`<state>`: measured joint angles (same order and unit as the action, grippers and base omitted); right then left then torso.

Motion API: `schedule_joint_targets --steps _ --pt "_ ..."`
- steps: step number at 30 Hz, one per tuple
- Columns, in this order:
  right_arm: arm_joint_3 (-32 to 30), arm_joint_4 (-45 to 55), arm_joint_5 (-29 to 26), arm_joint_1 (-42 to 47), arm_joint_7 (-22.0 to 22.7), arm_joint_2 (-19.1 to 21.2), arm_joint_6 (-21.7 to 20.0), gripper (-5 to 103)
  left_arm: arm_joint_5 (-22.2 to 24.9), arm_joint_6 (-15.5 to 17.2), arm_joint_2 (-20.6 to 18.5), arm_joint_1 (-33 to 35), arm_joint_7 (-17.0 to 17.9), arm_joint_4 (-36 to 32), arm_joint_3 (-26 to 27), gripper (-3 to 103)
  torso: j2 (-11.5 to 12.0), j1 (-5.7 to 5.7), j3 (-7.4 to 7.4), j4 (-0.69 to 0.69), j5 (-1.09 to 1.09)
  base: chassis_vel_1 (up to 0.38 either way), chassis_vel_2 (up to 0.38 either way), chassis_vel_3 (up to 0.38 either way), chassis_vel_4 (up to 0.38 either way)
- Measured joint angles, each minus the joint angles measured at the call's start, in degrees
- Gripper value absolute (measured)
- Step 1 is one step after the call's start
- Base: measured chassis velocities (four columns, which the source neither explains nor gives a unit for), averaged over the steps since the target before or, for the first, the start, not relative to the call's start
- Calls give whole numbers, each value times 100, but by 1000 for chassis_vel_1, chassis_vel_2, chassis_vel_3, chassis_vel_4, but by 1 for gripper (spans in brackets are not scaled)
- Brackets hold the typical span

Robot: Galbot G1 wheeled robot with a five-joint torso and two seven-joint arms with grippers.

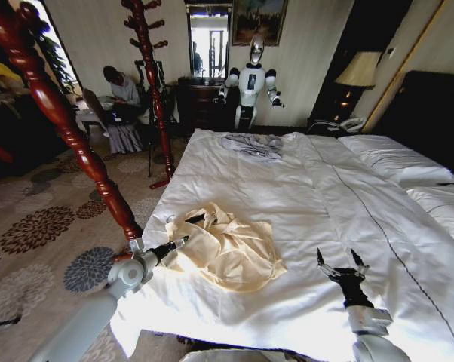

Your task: Pick up the clothes from the bed and hang them on the clothes hanger.

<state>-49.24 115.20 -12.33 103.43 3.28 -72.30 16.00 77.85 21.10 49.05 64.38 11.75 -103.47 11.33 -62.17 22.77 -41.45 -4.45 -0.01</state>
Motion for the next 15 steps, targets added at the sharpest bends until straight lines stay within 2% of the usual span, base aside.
schedule_joint_targets --steps 3,6,8,9,11,12,13,15 --pt "0 0 0 0 0 0 0 100 6 -24 38 2 25 17 -12 57 0 0 0 -1 0 0 0 0 0" --pt "0 0 0 0 0 0 0 100 21 -24 53 -12 34 54 -21 51 0 0 0 -1 1 0 0 0 0" --pt "0 0 0 0 0 0 0 100 23 -30 56 -24 34 74 -23 41 0 0 0 -1 1 0 0 0 0" --pt "0 0 0 0 0 0 0 100 23 -30 56 -24 34 74 -23 41 0 0 0 -1 1 0 0 0 0" --pt "0 0 0 0 0 0 0 100 28 -36 38 -23 34 48 -20 29 0 0 0 -1 2 0 0 0 0" --pt "0 0 0 0 0 0 0 100 28 -38 25 -20 35 27 -17 29 0 0 0 -1 2 0 0 0 0" --pt "0 0 0 0 0 0 0 100 28 -40 -15 -6 33 -65 -8 23 0 0 0 -2 1 0 0 0 0" --pt "0 0 0 1 0 0 0 100 19 -41 -46 5 33 -120 0 23 0 0 0 -2 1 0 0 0 0"
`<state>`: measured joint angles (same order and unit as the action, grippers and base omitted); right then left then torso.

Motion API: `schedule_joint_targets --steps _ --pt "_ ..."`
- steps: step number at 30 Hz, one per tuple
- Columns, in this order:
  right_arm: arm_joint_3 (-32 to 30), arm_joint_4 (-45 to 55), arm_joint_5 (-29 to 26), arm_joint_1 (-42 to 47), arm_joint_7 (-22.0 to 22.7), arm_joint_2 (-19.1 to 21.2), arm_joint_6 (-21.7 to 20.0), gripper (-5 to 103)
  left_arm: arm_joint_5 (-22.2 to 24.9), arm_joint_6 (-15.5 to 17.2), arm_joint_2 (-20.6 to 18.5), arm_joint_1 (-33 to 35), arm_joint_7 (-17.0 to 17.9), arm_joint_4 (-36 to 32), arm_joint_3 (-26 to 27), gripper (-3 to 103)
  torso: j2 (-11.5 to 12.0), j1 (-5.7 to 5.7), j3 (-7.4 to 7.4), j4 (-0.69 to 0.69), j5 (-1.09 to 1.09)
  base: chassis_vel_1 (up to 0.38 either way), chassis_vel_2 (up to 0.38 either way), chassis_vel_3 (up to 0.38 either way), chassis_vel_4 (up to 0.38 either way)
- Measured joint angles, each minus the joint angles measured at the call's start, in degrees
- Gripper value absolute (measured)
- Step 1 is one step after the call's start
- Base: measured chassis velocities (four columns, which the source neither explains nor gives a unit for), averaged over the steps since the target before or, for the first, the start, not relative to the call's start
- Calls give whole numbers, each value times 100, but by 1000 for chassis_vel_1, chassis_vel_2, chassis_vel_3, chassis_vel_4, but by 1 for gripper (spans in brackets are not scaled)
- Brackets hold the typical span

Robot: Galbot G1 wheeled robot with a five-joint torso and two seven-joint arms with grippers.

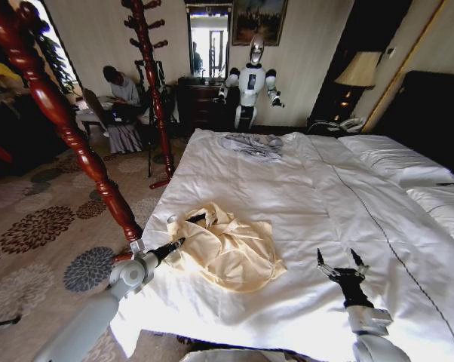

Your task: Pick up the clothes from the bed and hang them on the clothes hanger.

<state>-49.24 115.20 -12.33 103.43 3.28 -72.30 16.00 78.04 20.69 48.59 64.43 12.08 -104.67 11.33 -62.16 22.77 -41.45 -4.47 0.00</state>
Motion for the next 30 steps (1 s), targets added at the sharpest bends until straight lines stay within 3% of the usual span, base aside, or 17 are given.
schedule_joint_targets --steps 9,16,19,20,25,30 --pt "0 0 0 0 0 0 0 100 -159 -7 -211 110 -1 -442 101 23 0 0 0 1 0 0 0 0 0" --pt "0 0 0 -1 0 0 0 100 -556 -49 -366 153 35 -808 152 23 0 0 0 1 -1 0 0 0 0" --pt "0 0 0 0 0 0 0 100 -1247 -27 -552 189 253 -1089 172 23 -1 0 0 1 -1 0 0 0 0" --pt "0 0 0 0 0 0 0 100 -1247 -27 -552 189 253 -1089 172 23 -1 0 0 1 -1 0 0 0 0" --pt "0 0 0 0 0 0 0 100 -2711 3 -870 204 430 -1351 208 23 -1 0 0 1 0 0 0 0 0" --pt "0 0 0 0 0 0 0 100 -3344 -4 -1060 197 461 -1538 301 23 -1 0 0 1 0 0 0 0 0"
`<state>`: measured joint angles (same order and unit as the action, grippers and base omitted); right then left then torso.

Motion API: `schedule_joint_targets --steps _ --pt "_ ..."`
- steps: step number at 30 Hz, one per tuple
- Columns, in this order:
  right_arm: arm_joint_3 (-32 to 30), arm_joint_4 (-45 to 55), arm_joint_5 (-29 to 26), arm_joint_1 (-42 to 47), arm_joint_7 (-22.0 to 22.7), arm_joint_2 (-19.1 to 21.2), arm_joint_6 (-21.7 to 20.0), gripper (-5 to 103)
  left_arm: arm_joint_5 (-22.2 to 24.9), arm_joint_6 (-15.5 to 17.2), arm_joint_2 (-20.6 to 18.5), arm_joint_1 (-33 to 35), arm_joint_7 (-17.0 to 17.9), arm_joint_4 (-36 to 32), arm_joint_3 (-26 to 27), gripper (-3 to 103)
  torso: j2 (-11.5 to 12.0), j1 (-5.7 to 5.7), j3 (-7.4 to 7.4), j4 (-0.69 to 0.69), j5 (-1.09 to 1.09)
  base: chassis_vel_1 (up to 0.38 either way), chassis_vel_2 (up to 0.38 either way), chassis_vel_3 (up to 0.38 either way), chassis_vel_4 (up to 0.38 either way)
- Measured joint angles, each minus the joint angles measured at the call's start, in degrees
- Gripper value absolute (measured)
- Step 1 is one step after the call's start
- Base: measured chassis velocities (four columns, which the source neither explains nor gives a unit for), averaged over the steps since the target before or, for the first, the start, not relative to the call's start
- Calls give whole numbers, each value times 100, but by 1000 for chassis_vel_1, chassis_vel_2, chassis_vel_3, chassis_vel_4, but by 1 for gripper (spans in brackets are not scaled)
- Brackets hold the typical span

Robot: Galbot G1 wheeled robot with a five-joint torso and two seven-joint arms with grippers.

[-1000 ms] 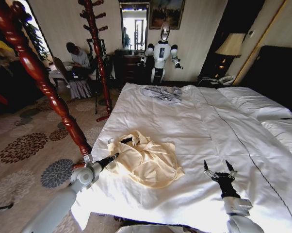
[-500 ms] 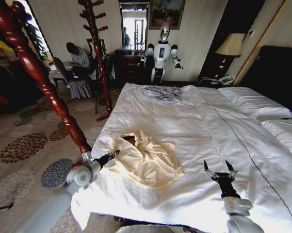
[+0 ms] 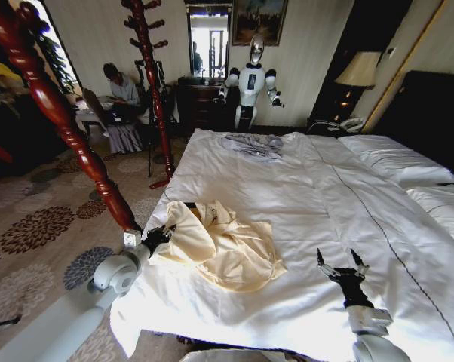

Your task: Pick up the clothes from the bed and hang them on the clothes hanger.

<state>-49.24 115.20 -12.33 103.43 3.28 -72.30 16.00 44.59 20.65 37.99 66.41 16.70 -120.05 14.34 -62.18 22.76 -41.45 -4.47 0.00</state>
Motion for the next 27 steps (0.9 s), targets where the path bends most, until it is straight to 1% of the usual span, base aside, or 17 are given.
schedule_joint_targets --steps 2,4,5,7,8,12,13,15,17,20,21,25,26,27 --pt "0 0 0 0 0 0 0 100 -179 -12 -53 -5 5 -53 43 23 0 0 0 0 0 0 0 0 0" --pt "0 0 0 0 0 0 0 100 -581 -87 -129 -15 -3 -112 109 23 0 0 0 0 0 0 0 0 0" --pt "0 0 0 0 0 0 0 100 -581 -87 -129 -15 -3 -112 109 23 0 0 0 0 0 0 0 0 0" --pt "0 0 0 0 0 0 0 100 -867 -163 -170 -25 -15 -147 134 23 0 0 0 0 0 0 0 0 0" --pt "0 0 0 0 0 0 0 100 -1164 -250 -203 -30 -16 -198 151 23 0 0 0 0 0 0 0 0 0" --pt "0 0 0 0 0 0 0 100 -1499 -356 -231 -28 -12 -282 183 23 0 0 0 0 0 0 0 0 0" --pt "0 0 0 0 0 0 0 100 -1779 -439 -244 -25 -10 -339 227 23 0 0 0 0 0 0 0 0 0" --pt "0 0 0 0 0 0 0 100 -2092 -530 -286 -24 1 -434 303 23 0 0 0 0 0 0 0 0 0" --pt "0 0 0 0 0 0 0 100 -2152 -547 -301 -23 3 -462 325 23 0 0 0 0 0 0 0 0 0" --pt "0 0 0 0 0 0 0 100 -2555 -678 -374 -21 21 -566 485 23 0 0 0 0 0 0 0 0 0" --pt "0 0 0 0 0 0 0 100 -2555 -678 -374 -21 21 -566 485 23 0 0 0 0 0 0 0 0 0" --pt "0 0 0 0 0 0 0 100 -2912 -805 -430 -2 95 -693 697 23 0 0 0 0 0 0 0 0 0" --pt "0 0 0 0 0 0 0 100 -2912 -805 -430 -2 95 -693 697 23 0 0 0 0 0 0 0 0 0" --pt "0 0 0 0 0 0 0 100 -3014 -852 -445 1 102 -711 746 23 0 0 0 0 -1 0 0 0 0"
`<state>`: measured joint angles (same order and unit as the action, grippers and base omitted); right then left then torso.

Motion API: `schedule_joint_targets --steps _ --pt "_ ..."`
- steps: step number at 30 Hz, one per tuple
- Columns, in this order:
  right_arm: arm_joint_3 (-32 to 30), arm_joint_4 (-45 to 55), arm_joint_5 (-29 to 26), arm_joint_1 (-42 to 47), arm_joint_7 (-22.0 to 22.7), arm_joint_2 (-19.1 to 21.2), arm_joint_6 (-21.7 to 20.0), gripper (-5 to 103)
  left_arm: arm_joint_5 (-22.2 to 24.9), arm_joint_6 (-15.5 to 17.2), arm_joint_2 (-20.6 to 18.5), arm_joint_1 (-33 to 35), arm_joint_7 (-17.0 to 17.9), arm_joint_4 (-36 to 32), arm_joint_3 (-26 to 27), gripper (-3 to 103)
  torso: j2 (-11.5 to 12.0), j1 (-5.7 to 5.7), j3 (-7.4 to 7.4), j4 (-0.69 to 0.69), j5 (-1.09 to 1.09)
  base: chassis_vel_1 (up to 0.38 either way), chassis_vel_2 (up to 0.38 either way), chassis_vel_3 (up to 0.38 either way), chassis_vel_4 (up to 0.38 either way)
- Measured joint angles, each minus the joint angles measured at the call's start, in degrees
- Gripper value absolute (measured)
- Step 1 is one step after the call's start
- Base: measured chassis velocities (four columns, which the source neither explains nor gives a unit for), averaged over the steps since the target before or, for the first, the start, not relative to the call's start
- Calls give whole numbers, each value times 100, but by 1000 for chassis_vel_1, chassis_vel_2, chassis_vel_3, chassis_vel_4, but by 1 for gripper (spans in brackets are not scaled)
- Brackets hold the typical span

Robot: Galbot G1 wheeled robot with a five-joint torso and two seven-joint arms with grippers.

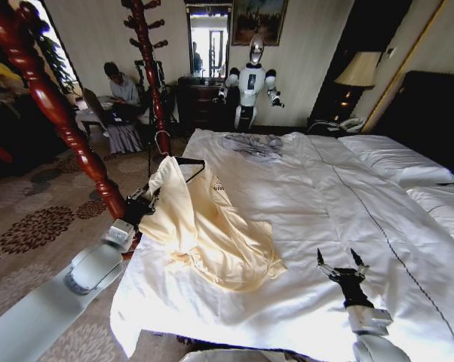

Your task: Pick up the clothes from the bed and hang them on the clothes hanger.

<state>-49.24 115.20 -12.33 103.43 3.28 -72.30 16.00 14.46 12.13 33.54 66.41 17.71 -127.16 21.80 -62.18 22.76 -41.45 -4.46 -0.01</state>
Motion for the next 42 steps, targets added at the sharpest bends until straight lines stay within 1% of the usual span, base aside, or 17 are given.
schedule_joint_targets --steps 4,12,13,14,15,22,23,25,26,29,30,33,34,36,39,40,42 --pt "0 0 0 0 0 0 0 100 -82 -46 -28 12 13 -55 93 23 0 0 0 0 1 0 0 0 0" --pt "0 0 0 0 0 0 0 100 47 -53 -32 119 35 -98 133 23 0 0 0 0 0 0 0 0 0" --pt "0 0 0 0 0 0 0 100 197 -41 -2 185 83 -110 105 23 0 0 0 0 0 0 0 0 0" --pt "0 0 0 0 0 0 0 100 809 100 173 444 258 -112 -117 23 0 0 0 0 0 0 0 0 0" --pt "0 0 0 0 0 0 0 100 925 121 247 558 292 -85 -170 23 0 0 0 0 1 0 0 0 0" --pt "-5 -90 72 4 46 -49 72 100 1119 132 390 891 344 -148 -180 23 0 0 0 2 3 0 0 0 0" --pt "-18 -237 181 18 122 -129 176 100 1121 129 396 931 344 -178 -163 23 0 0 0 3 3 0 0 0 0" --pt "-63 -651 512 65 342 -358 489 100 1103 116 387 996 343 -245 -124 23 0 0 0 -1 0 0 0 0 0" --pt "-63 -651 512 65 342 -358 489 100 1103 116 387 996 343 -245 -124 23 0 0 0 -1 0 0 0 0 0" --pt "-137 -1302 1033 132 692 -724 991 100 1052 85 337 1037 327 -342 -73 23 0 0 0 -1 0 0 0 0 0" --pt "-137 -1302 1033 132 692 -724 991 100 1052 85 337 1037 327 -342 -73 23 0 0 0 -1 0 0 0 0 0" --pt "-209 -1961 1562 202 1048 -1090 1494 100 1010 64 303 1123 312 -417 -20 23 0 0 0 -3 -2 0 0 0 0" --pt "-219 -2054 1639 216 1099 -1145 1565 100 997 60 302 1154 307 -425 -6 23 0 0 0 -5 -2 0 0 0 0" --pt "-227 -2098 1678 218 1125 -1171 1607 100 976 54 303 1197 301 -430 16 23 0 0 1 -3 0 0 0 0 0" --pt "-233 -2127 1704 218 1144 -1186 1637 100 954 49 297 1195 283 -430 -7 23 0 0 0 5 2 0 0 0 0" --pt "-235 -2127 1707 219 1150 -1194 1645 100 922 39 292 1149 243 -410 -61 23 1 0 0 -1 1 0 0 0 0" --pt "-239 -2128 1706 220 1155 -1198 1646 100 900 35 294 1160 227 -398 -77 23 1 0 0 -3 1 0 0 0 0"
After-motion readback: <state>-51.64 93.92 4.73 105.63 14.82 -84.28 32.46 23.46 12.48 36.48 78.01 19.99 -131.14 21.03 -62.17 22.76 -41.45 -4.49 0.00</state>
